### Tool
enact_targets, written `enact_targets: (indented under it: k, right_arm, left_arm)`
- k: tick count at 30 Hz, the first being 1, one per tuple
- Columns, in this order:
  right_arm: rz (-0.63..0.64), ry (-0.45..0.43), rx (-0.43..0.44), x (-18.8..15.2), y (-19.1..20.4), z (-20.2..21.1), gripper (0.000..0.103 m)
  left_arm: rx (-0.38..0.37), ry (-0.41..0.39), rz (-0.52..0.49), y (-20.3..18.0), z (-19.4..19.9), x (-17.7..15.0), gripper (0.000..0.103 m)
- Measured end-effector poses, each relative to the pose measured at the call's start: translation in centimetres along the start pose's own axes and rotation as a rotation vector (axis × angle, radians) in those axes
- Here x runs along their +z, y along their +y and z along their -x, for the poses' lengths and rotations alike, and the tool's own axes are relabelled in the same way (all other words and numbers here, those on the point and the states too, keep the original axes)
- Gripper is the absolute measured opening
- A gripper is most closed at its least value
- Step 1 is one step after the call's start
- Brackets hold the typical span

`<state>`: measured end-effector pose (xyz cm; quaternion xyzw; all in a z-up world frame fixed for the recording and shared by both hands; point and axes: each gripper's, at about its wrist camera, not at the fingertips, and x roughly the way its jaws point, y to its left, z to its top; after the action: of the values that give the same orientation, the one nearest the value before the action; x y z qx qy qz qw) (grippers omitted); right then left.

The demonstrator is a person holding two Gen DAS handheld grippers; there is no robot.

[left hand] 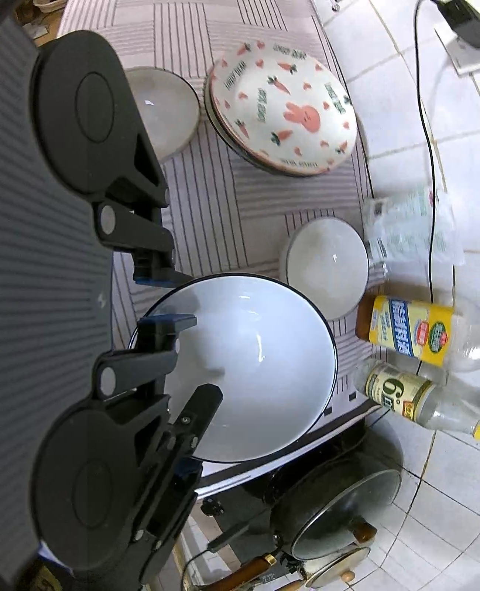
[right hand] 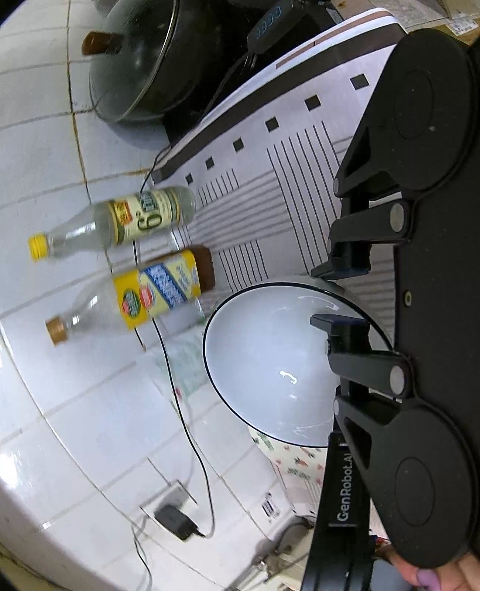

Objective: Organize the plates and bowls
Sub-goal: 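Lift the second bowl with both grippers and carry it over the first bowl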

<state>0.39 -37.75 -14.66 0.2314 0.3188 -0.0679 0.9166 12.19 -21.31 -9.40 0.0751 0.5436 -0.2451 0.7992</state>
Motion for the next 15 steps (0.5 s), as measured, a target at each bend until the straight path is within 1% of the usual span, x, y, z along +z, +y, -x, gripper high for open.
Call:
enact_targets:
  k: [9, 15]
  right_arm:
    - [0.077, 0.098, 0.076, -1.7, 3.5, -0.2, 0.024]
    - [0.171, 0.151, 0.149, -2.9, 6.9, -0.9, 0.024]
  left_arm:
    - [0.031, 0.032, 0.068, 3.9, 2.1, -3.2, 0.013]
    - [0.060, 0.036, 0.143, 7.7, 3.7, -5.4, 0.013]
